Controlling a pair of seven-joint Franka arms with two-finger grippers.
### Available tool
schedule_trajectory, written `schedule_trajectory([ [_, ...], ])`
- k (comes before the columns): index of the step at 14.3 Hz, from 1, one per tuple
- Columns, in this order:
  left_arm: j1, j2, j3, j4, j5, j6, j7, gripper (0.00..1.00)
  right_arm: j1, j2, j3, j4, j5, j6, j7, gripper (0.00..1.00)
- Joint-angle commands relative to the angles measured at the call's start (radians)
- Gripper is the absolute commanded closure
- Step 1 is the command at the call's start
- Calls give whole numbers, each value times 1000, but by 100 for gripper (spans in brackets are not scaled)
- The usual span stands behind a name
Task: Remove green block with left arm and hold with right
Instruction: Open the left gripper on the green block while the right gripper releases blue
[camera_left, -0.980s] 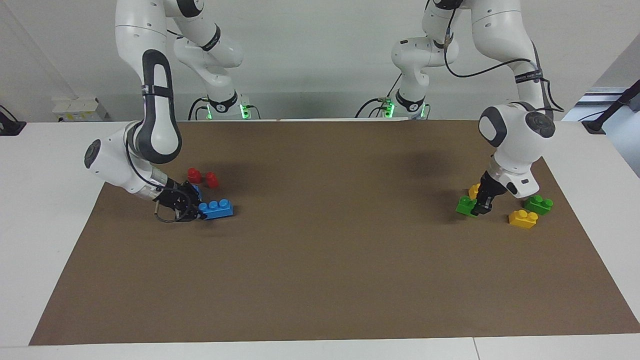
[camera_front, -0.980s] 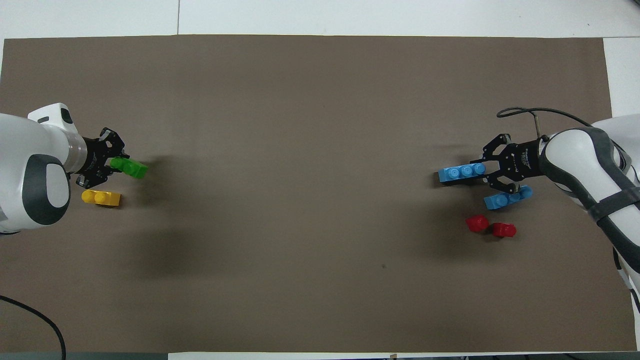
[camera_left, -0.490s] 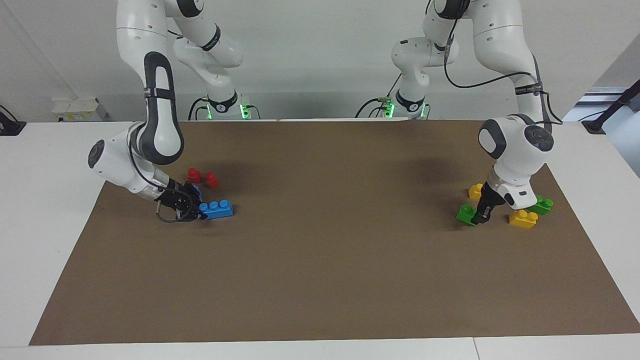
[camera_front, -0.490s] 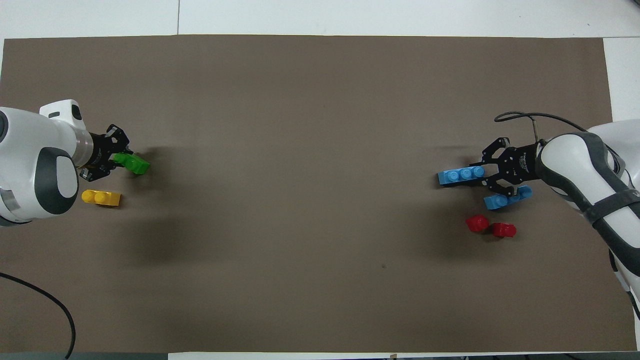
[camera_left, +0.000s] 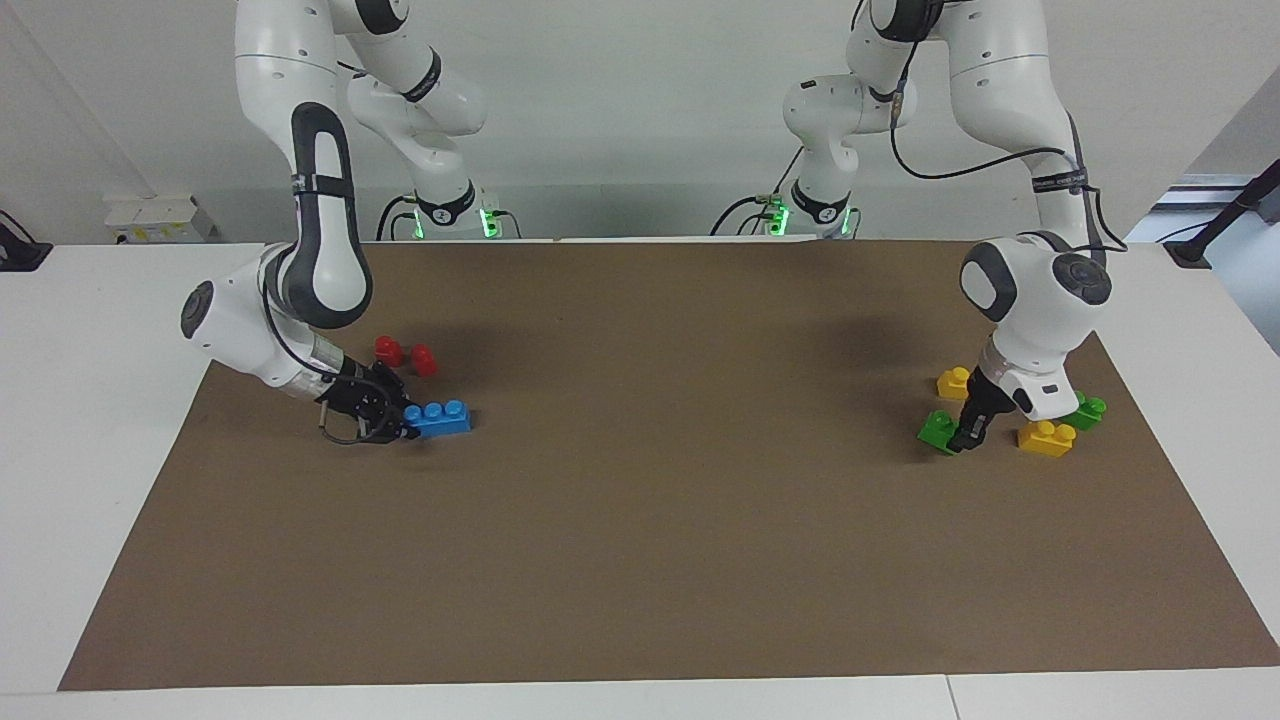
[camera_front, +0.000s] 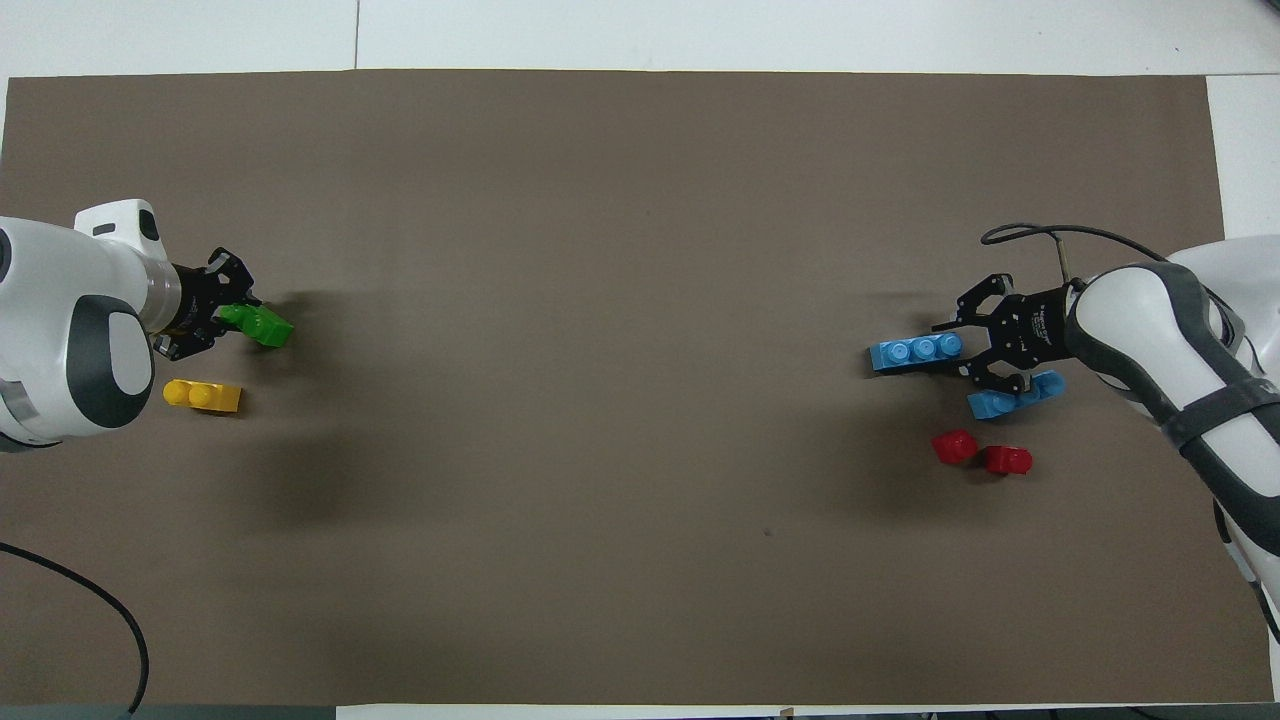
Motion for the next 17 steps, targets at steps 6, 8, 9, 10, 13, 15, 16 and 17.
schedule_trajectory([
  [6,-19,-33,-8,38,-7,-34,59,0,-5,-95,3,123,-127,-188,86,1],
  [8,-19,-81,-11,70,-6,-123,65,0,7,-125,4,172,-180,-266,85,0],
  [9,-21,-87,-16,116,7,-191,87,0,15,-139,6,197,-214,-300,81,0],
  [10,-21,-90,-28,162,31,-270,123,0,30,-153,6,221,-240,-330,77,0],
  [13,-21,-127,-54,265,59,-460,179,0,50,-199,13,264,-292,-416,59,0],
  [15,-21,-173,-65,270,60,-520,293,0,51,-226,18,266,-303,-441,-6,0],
  [16,-21,-201,-65,270,68,-554,356,0,65,-245,18,264,-317,-452,-61,0],
  [17,-19,-231,-67,269,92,-591,427,0,83,-262,18,266,-350,-465,-130,0],
])
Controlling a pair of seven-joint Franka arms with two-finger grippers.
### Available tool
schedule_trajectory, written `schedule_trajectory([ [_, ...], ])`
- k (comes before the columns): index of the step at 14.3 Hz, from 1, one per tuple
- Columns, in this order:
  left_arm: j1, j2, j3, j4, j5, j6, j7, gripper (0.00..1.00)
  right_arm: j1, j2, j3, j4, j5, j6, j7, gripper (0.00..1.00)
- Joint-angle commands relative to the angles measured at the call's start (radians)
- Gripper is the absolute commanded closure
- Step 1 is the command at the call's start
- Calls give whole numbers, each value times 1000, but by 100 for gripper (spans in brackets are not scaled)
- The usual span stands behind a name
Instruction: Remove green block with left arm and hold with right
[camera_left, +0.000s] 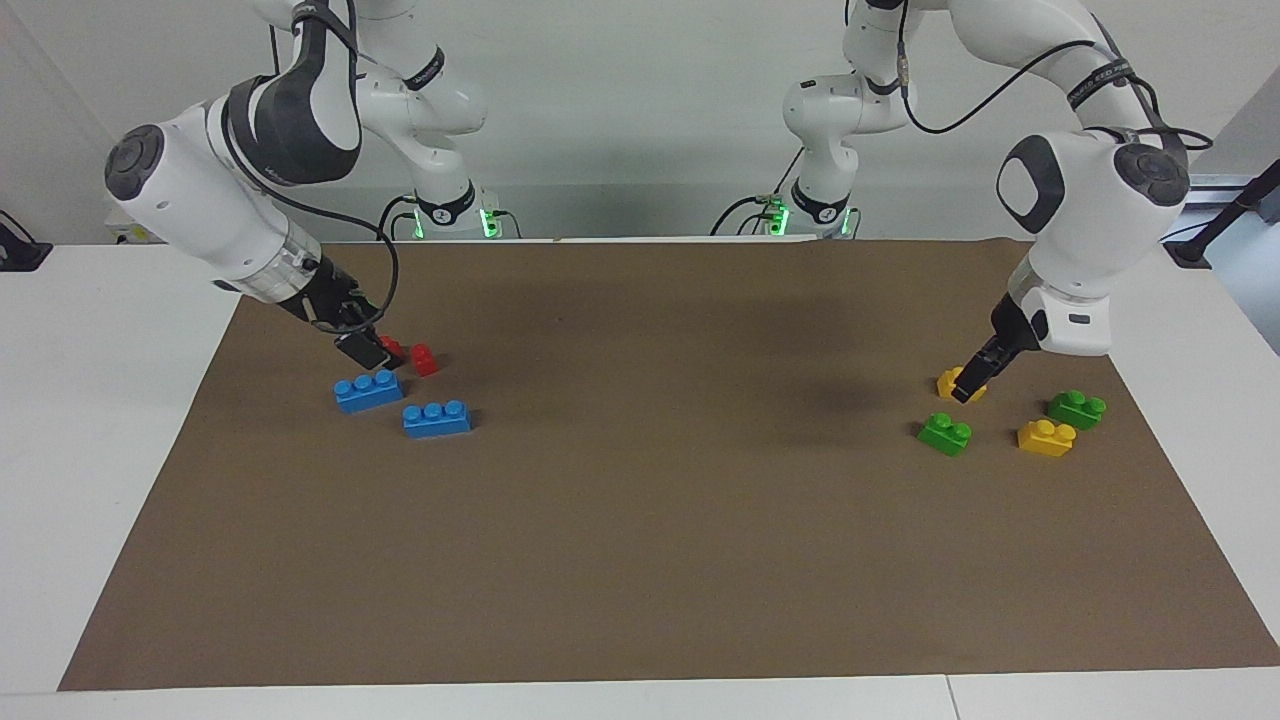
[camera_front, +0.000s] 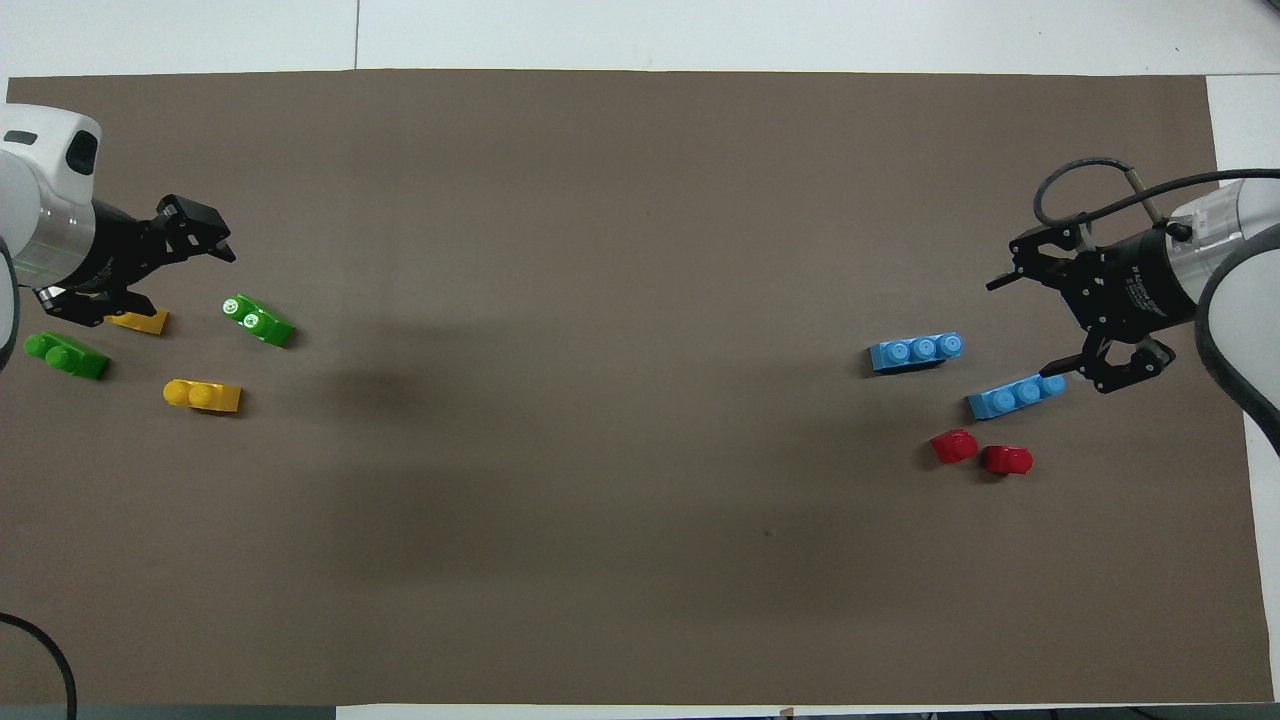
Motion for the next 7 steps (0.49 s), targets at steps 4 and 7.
schedule_trajectory([
  [4,-4,-161,6,-6,50,-183,360,0,63,-115,3,5,-173,-92,-424,0],
  [7,-6,-221,3,-3,50,-234,422,0,66,-166,6,11,-201,-117,-693,0],
])
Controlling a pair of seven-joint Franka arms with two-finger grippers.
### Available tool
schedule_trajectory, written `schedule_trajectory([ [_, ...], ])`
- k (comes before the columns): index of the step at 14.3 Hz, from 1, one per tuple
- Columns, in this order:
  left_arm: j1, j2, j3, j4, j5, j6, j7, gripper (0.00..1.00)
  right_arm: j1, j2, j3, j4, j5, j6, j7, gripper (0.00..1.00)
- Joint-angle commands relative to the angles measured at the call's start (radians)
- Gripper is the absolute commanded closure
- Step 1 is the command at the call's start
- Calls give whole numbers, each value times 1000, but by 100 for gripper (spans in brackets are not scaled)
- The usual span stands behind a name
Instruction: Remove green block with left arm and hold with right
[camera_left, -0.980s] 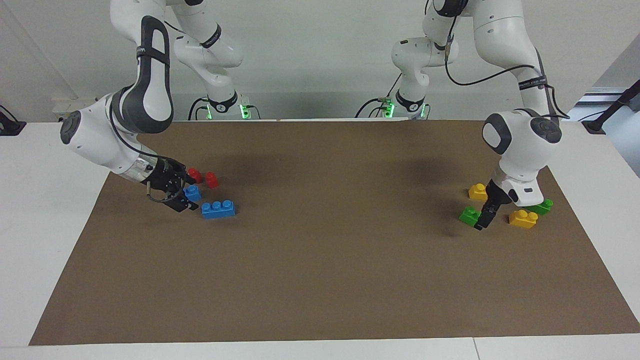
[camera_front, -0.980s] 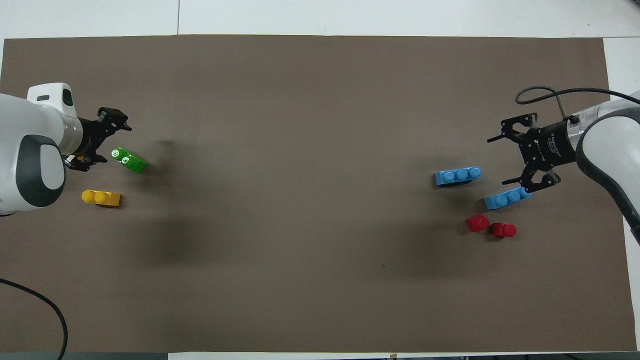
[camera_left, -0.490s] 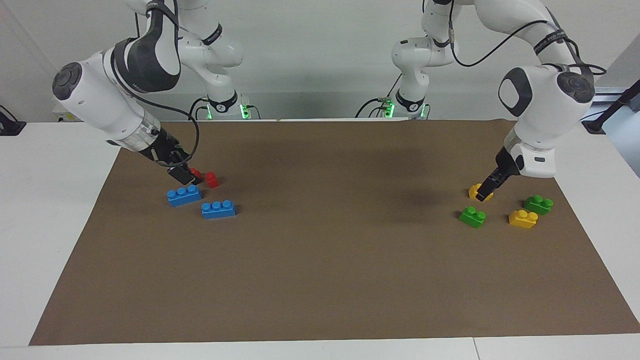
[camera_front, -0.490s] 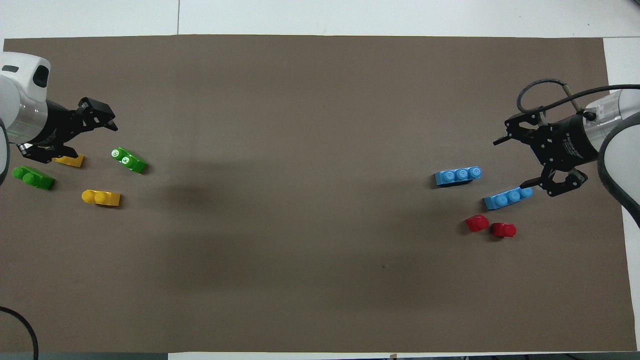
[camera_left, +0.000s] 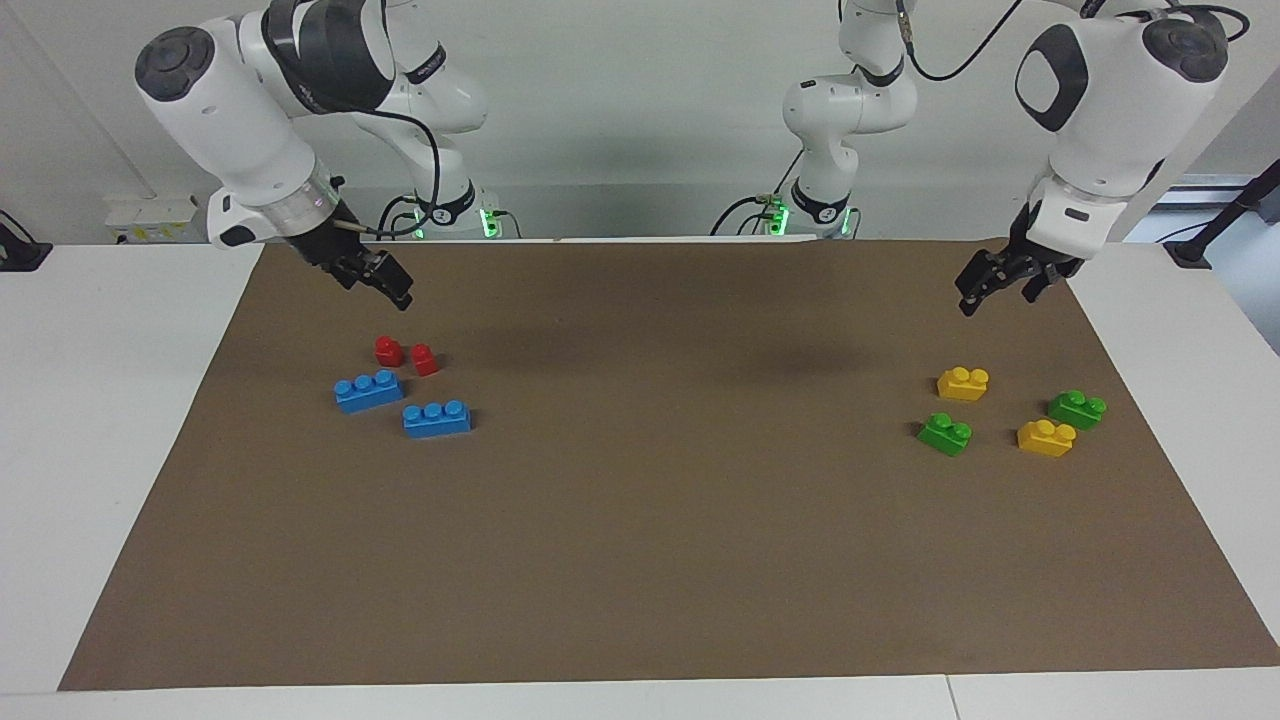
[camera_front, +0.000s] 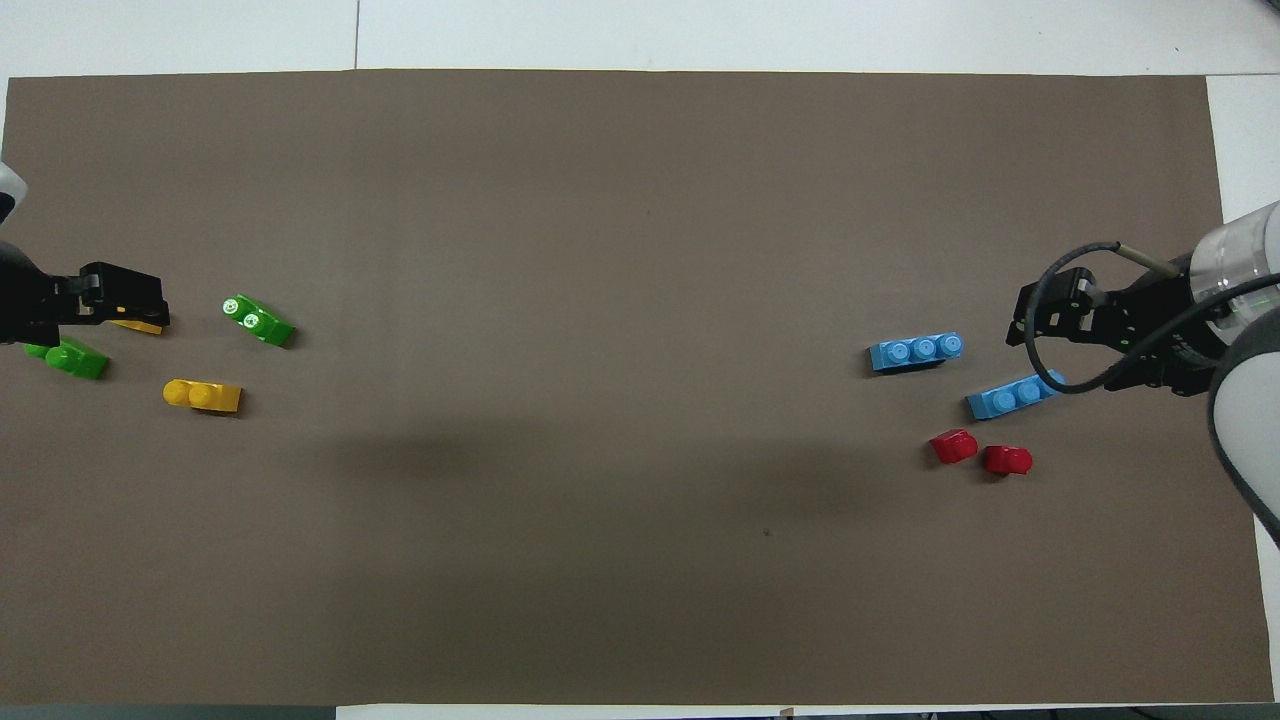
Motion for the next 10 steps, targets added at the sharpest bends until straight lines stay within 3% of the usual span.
schedule_trajectory([
  [1,-6,-45,0,-4,18,-62,53,0,3,-46,10,-9,-41,-2,-263,0],
  [3,-6,-52,0,16,11,-78,70,0,14,-40,10,-6,-79,50,-284,0],
  [10,-6,-50,-15,93,-8,-219,93,0,-20,-33,6,2,-113,38,-373,0],
])
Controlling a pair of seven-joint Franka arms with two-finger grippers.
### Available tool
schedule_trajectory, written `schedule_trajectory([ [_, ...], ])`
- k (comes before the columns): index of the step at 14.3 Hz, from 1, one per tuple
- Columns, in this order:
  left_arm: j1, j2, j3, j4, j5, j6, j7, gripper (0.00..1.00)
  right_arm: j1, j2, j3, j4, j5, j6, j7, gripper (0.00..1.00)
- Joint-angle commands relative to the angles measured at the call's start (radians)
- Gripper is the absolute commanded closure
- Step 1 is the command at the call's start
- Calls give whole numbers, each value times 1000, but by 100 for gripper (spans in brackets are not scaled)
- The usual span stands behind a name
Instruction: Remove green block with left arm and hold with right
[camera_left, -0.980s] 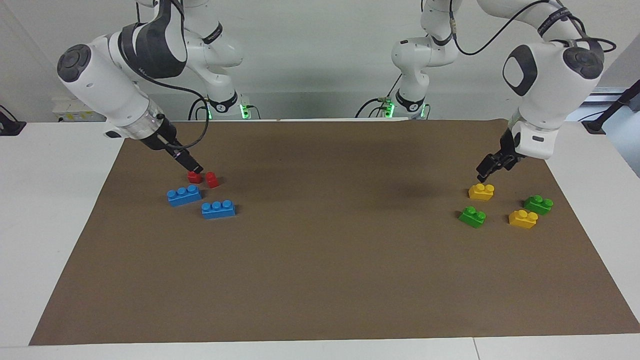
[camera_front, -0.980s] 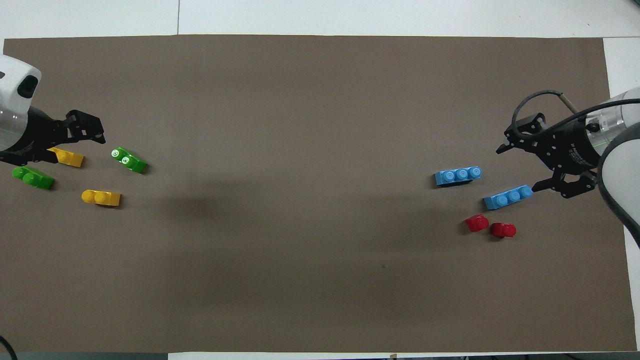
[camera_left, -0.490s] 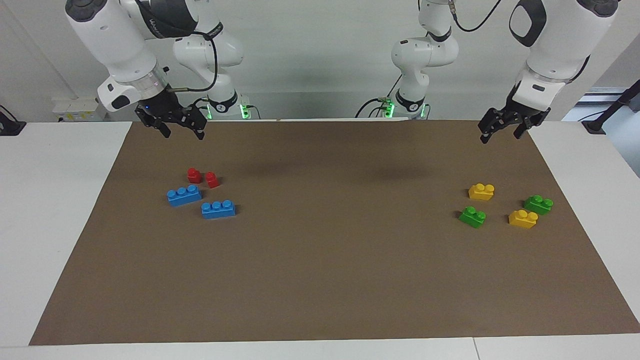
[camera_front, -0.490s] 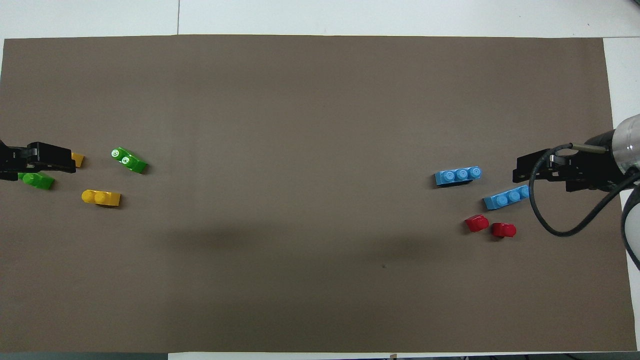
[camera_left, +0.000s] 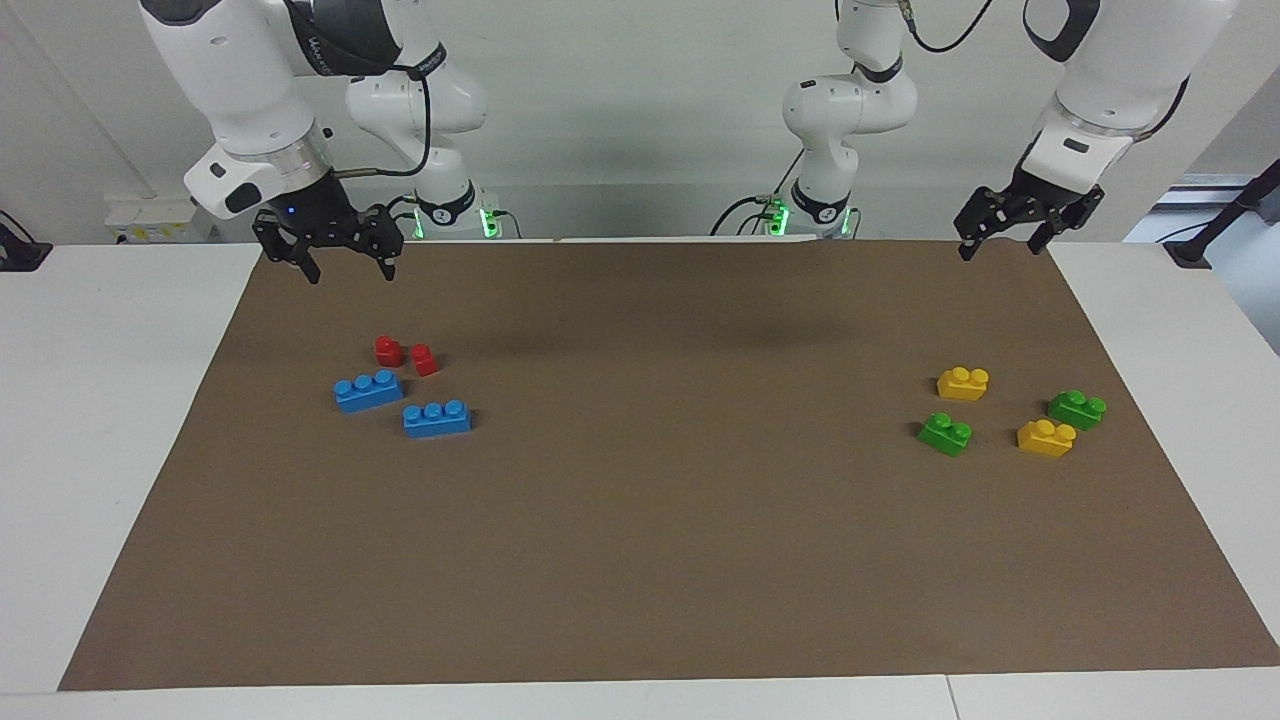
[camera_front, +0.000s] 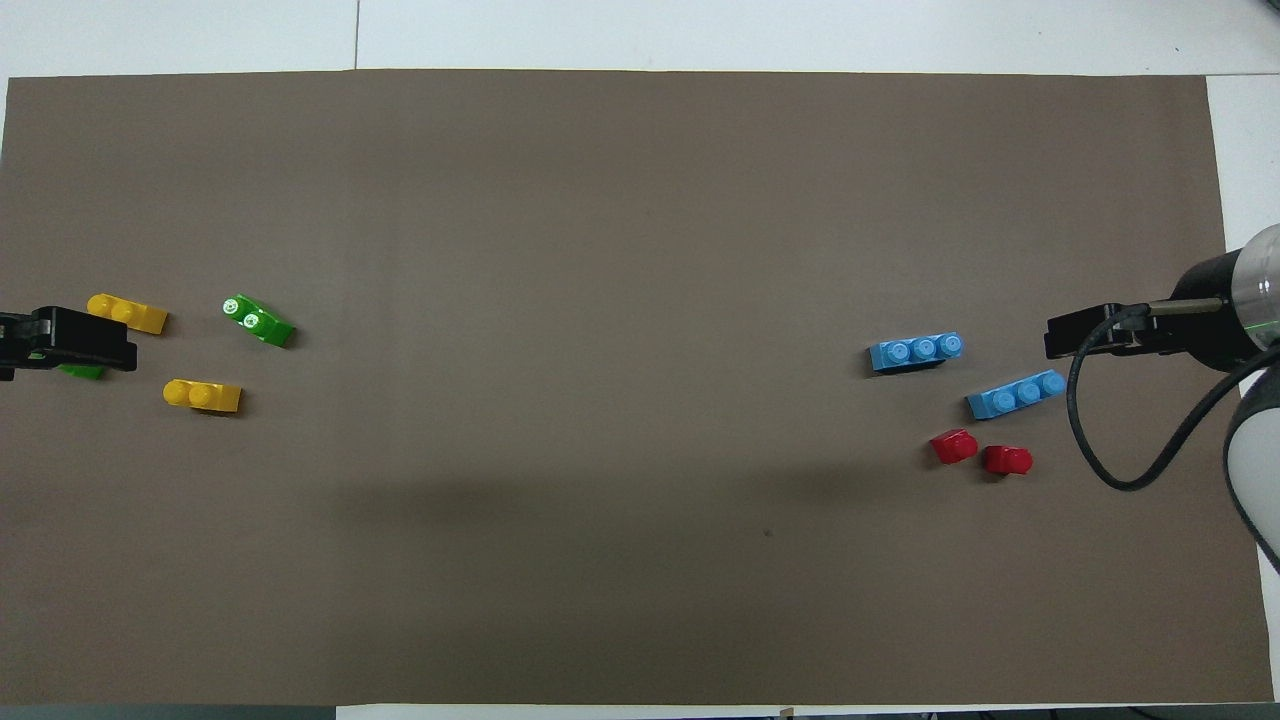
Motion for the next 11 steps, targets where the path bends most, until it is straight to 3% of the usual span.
schedule_trajectory([
  [1,-6,2,2,47,-6,-70,16,0,-37,-2,2,-4,-1,-15,-24,0],
  [11,-6,-2,2,46,-40,-73,18,0,-34,6,1,3,-33,-5,-65,0],
])
